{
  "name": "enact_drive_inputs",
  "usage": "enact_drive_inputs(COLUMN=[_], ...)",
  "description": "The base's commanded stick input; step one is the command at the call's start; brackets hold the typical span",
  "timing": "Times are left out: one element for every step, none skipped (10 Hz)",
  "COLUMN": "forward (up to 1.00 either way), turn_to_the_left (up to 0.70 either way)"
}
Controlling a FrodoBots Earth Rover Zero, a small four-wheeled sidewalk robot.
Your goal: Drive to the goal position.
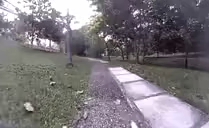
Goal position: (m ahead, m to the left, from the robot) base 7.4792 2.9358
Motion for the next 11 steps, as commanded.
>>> enact_drive_inputs(forward=[0.7, 0.7, 0.7, 0.7, 0.7, 0.7, 0.7, 0.7, 0.7, 0.7, 0.7], turn_to_the_left=[-0.05, -0.14, -0.14, -0.08, -0.02, 0.0, 0.0, 0.0, 0.0, 0.0, 0.0])
